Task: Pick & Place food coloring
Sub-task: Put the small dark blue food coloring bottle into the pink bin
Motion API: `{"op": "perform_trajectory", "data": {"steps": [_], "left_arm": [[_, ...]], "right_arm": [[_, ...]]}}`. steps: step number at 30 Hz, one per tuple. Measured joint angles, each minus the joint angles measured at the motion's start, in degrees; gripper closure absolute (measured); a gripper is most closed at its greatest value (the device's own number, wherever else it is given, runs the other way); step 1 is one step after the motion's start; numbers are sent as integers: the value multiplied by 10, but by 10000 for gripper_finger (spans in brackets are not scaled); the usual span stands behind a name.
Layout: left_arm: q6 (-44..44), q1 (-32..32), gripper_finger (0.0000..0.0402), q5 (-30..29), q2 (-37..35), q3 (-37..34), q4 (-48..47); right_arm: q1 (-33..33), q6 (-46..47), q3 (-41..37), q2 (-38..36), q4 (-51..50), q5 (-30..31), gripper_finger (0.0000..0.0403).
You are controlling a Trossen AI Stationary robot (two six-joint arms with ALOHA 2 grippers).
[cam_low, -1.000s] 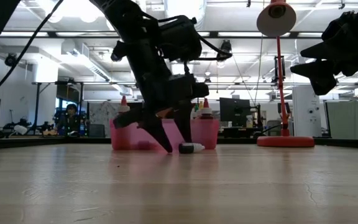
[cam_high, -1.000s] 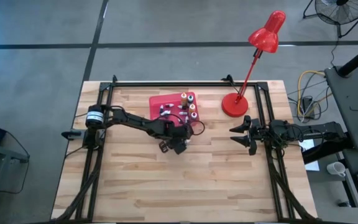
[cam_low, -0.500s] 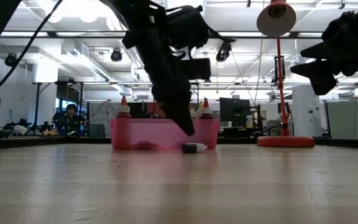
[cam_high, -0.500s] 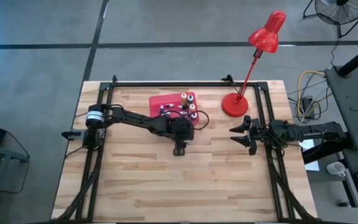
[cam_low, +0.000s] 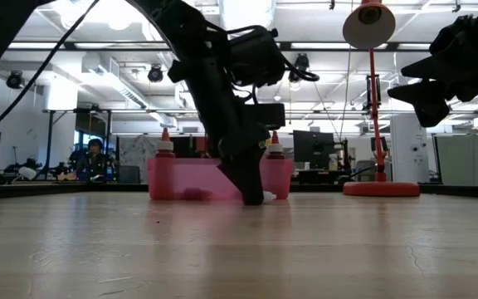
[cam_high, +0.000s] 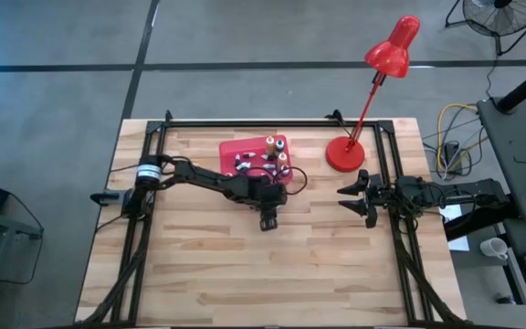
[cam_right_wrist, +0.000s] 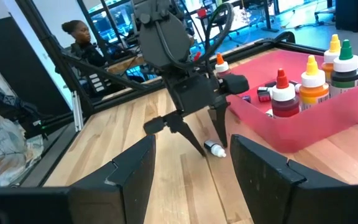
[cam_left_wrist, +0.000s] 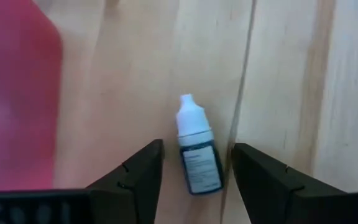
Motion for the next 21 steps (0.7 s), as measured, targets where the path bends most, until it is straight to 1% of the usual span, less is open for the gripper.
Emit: {"op": "perform_trajectory", "data": {"steps": [3, 6, 9, 15, 16, 18, 21], "left_arm": [[2, 0, 234, -20, 2, 0, 4], [4, 0, 249, -26, 5, 0, 8], [24, 0, 278, -27, 6, 0, 10], [36, 0, 352, -32, 7, 14, 1], [38, 0, 363, -32, 7, 21, -5], [46, 0, 367, -33, 6, 43, -35], [56, -1, 367, -60, 5, 96, -122]], "right_arm": [[0, 0, 0, -1, 0, 0, 202], [0, 0, 0, -1, 0, 0, 202], [0, 0, 0, -1, 0, 0, 202], [0, 0, 0, -1, 0, 0, 202], [0, 0, 0, -1, 0, 0, 202], [0, 0, 0, -1, 0, 0, 202], [0, 0, 0, -1, 0, 0, 202]]}}
